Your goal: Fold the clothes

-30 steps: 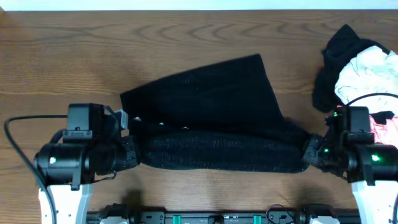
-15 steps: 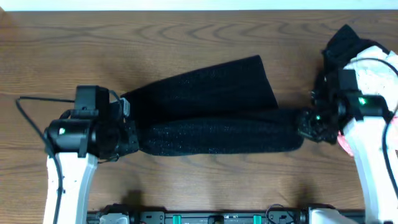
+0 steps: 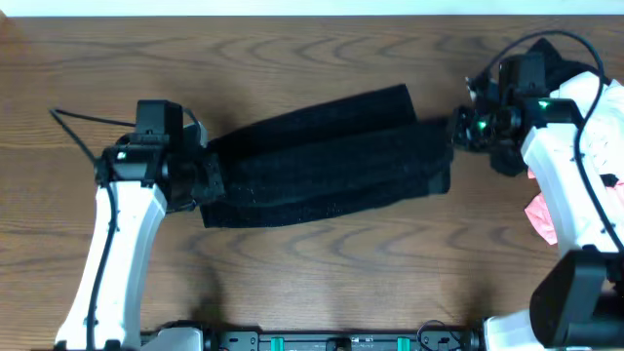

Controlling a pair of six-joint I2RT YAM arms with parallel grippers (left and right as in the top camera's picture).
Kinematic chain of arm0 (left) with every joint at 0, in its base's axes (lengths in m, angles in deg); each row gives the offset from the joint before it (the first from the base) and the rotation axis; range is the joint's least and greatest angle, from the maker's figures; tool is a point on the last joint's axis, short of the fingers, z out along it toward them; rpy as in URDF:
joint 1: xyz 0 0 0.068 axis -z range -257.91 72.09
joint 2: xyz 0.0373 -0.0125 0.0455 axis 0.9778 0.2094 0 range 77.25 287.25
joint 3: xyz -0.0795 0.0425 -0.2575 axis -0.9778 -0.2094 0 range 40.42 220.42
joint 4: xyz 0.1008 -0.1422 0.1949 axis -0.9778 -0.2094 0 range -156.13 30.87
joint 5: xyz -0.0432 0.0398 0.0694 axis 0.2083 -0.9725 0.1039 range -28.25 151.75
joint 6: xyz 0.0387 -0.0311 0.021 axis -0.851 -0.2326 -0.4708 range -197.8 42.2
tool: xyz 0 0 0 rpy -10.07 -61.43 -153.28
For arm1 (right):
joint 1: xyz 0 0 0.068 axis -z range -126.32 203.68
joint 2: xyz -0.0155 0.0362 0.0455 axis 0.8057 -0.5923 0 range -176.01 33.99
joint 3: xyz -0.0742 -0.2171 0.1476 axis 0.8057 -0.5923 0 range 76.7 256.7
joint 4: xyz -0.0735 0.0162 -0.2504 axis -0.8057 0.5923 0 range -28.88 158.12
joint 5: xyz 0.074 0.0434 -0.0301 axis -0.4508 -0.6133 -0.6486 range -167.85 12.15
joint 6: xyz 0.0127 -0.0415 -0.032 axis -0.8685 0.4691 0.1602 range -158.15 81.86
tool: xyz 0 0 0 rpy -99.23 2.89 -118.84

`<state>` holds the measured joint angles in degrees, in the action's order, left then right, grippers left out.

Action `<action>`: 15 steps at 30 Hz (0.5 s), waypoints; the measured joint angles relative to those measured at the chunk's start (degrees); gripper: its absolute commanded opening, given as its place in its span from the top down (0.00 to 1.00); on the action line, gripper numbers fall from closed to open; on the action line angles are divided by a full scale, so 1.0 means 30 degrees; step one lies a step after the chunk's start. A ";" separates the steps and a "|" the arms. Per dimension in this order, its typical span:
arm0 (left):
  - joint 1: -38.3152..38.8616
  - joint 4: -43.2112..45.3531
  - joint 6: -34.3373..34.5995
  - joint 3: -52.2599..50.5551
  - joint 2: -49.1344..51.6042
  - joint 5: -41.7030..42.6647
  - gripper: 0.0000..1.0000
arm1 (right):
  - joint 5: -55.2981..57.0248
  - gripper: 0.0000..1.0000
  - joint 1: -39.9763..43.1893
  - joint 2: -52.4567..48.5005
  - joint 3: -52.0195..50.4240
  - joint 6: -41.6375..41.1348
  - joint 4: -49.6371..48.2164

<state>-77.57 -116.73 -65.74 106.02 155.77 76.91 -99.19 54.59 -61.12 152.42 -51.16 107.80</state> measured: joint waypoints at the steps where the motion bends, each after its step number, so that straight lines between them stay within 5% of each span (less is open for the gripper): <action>1: -0.0036 0.0262 0.0058 0.0000 0.0306 -0.0335 0.93 | -0.0401 0.97 -0.0036 -0.0226 0.0000 -0.0015 -0.0750; 15: -0.1166 0.3381 0.0284 0.0000 0.3286 -0.1916 0.93 | -0.1858 0.97 -0.0976 -0.4626 0.0051 -0.1297 -0.4962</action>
<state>-81.07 -106.59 -64.89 106.02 165.63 71.16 -104.77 51.66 -75.00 152.58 -55.05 92.91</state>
